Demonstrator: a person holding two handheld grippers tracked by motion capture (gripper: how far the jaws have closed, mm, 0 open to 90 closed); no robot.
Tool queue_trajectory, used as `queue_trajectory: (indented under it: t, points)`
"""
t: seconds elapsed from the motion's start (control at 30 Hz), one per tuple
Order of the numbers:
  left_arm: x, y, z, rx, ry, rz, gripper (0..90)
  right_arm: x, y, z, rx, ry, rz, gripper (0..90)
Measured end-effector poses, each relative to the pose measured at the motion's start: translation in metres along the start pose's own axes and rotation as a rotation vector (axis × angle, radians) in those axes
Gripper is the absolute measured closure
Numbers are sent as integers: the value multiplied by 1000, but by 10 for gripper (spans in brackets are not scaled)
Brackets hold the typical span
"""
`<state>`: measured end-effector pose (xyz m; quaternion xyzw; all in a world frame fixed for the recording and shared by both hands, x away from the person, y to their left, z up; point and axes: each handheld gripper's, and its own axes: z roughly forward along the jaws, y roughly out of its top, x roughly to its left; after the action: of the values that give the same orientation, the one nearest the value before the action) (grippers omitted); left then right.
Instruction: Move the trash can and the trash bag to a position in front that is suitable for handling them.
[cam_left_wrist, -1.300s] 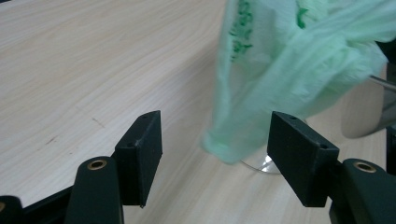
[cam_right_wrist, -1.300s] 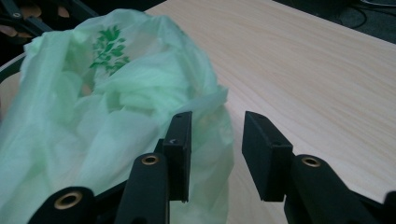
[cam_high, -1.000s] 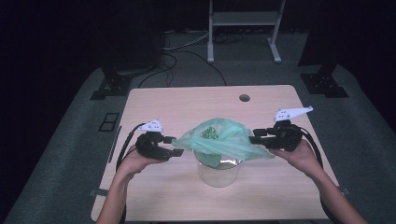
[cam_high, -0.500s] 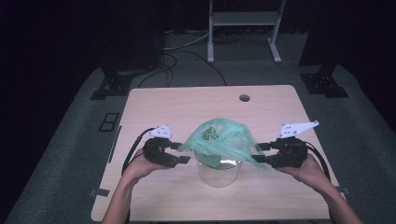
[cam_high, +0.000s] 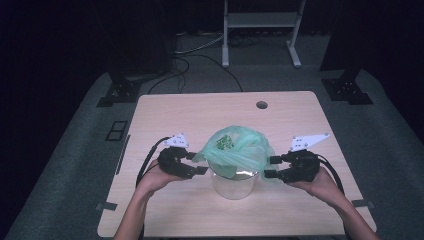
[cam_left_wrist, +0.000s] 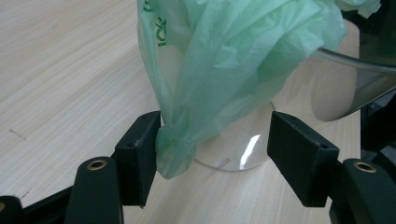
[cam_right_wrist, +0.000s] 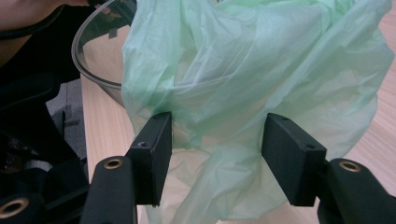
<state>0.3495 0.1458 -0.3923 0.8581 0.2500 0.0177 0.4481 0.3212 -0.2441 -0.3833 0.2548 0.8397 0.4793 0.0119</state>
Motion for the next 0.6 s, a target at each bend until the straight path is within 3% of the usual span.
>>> queue_trajectory:
  t: [0.4,0.6]
  points:
    - [-3,13,15,2,-19,16,354,-20,3,-4,-31,-65,36,441]
    - [-2,14,11,5,-15,16,352,-19,5,-11,-39,-69,31,427]
